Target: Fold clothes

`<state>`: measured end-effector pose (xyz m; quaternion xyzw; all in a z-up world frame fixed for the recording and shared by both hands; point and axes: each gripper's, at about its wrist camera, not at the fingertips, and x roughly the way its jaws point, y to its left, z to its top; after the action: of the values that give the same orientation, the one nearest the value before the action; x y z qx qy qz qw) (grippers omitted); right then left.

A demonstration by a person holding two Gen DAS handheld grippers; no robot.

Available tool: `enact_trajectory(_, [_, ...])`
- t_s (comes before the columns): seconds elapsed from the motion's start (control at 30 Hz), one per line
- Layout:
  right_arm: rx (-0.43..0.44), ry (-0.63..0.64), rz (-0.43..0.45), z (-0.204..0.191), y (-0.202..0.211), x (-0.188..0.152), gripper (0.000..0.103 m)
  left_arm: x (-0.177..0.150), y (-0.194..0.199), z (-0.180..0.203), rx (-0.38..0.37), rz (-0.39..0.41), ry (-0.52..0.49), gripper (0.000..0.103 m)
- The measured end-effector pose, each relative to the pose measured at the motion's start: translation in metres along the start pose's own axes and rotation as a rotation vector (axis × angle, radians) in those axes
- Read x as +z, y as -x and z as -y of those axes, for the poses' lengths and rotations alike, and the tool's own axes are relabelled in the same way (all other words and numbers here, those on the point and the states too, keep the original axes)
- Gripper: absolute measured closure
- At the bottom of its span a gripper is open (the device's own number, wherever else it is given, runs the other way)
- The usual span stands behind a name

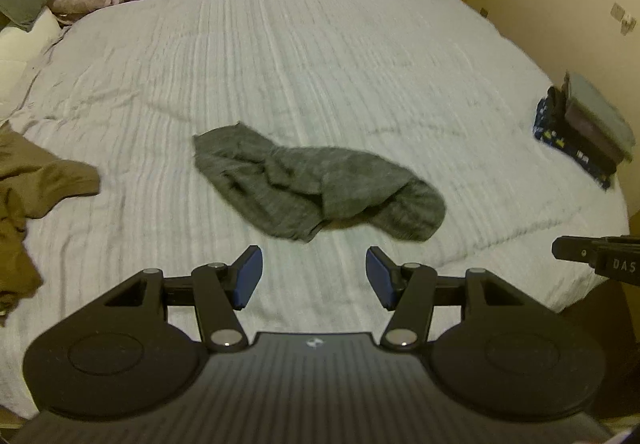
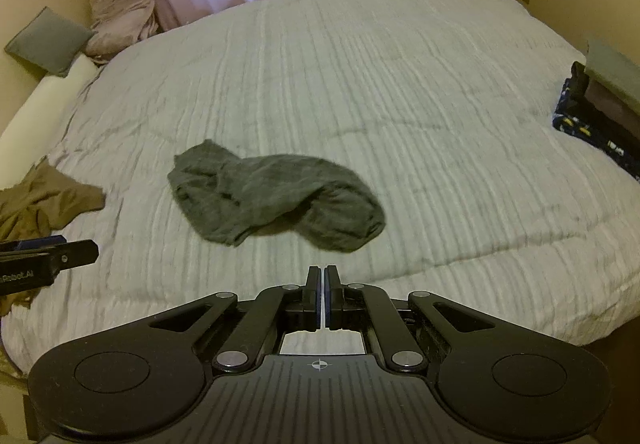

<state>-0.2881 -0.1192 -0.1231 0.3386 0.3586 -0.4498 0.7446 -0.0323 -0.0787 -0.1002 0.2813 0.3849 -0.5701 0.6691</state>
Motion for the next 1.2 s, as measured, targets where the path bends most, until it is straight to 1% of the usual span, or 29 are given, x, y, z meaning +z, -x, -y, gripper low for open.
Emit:
enact_trajectory(0.17, [-0.006,-0.016,-0.023,-0.026,0.001,-0.033,0.101,-0.022,0.005,-0.019,-0.001,-0.032,-0.011,0.050])
enact_trajectory(0.3, [-0.017,-0.049,-0.037,-0.033,0.006,-0.051,0.101,-0.036,0.008,-0.028,-0.004,-0.048,-0.023,0.050])
enact_trajectory(0.43, [-0.033,-0.050,-0.025,-0.037,0.012,-0.055,0.101,-0.043,0.014,-0.033,-0.011,-0.045,-0.037,0.050])
enact_trajectory(0.57, [-0.046,-0.042,-0.018,-0.036,0.014,-0.054,0.101,-0.040,0.015,-0.029,-0.017,-0.036,-0.046,0.050])
enact_trajectory(0.73, [-0.046,-0.023,-0.005,-0.023,0.014,-0.047,0.101,-0.033,0.009,-0.014,-0.020,-0.034,-0.057,0.050])
enact_trajectory(0.87, [-0.027,0.010,-0.015,-0.006,0.008,-0.034,0.101,-0.024,-0.001,0.003,-0.008,-0.040,-0.041,0.050])
enact_trajectory(1.07, [0.001,0.043,-0.027,0.038,0.001,-0.003,0.101,-0.004,-0.016,0.041,0.013,-0.041,-0.018,0.050])
enact_trajectory(1.2, [0.026,0.101,-0.044,0.063,-0.007,0.019,0.101,0.010,-0.027,0.069,0.028,-0.034,0.012,0.050])
